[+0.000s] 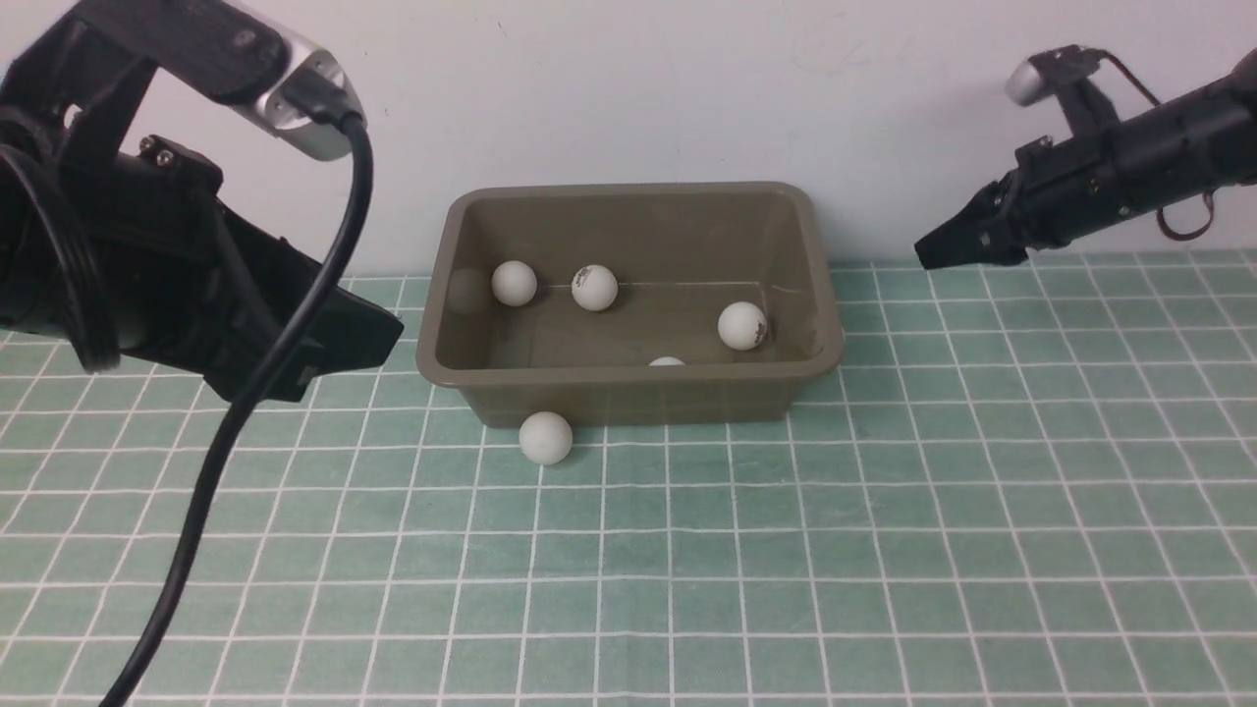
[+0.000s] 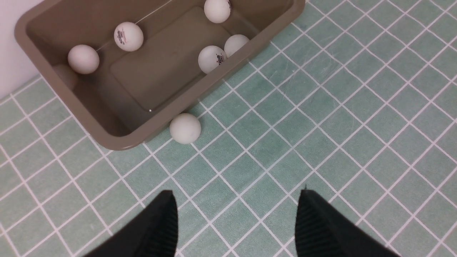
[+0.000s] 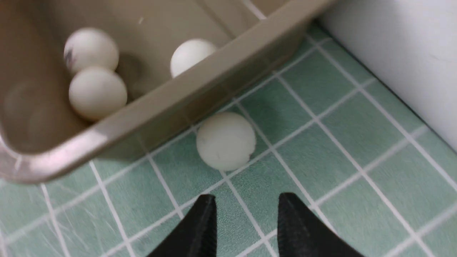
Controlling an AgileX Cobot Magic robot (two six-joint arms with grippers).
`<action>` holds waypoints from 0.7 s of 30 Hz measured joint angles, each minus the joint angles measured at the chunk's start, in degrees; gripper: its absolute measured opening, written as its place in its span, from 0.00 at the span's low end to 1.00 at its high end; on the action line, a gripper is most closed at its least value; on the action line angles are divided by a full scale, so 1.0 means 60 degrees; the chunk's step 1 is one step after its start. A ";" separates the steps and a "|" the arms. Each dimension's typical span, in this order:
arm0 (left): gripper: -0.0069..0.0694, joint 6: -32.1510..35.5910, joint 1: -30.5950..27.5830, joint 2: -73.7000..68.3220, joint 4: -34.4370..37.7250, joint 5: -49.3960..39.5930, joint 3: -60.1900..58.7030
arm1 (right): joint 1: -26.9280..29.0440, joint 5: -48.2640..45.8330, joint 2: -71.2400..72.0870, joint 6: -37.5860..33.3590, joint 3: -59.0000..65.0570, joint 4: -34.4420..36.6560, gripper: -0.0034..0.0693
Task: Put the table tennis balls in the box on the green coffee tablecloth.
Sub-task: 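Reach for and grasp a ping pong ball on the table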
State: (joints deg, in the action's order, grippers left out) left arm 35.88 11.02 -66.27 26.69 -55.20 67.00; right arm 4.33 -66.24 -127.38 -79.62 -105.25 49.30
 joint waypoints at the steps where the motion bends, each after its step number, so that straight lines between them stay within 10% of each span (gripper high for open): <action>1: 0.62 0.0000 0.0000 0.0000 0.0000 0.0000 0.0000 | -0.0070 0.0000 -0.0075 -0.0472 0.0000 -0.0009 0.36; 21: 0.62 0.0183 0.0000 0.0000 0.0000 0.0000 0.0000 | -0.0869 0.0753 -0.1026 -0.4175 -0.0008 0.0858 0.62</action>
State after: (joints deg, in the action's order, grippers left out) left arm 36.97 11.02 -66.27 26.69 -55.20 67.00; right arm -0.88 -61.72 -133.54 -104.67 -105.30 54.44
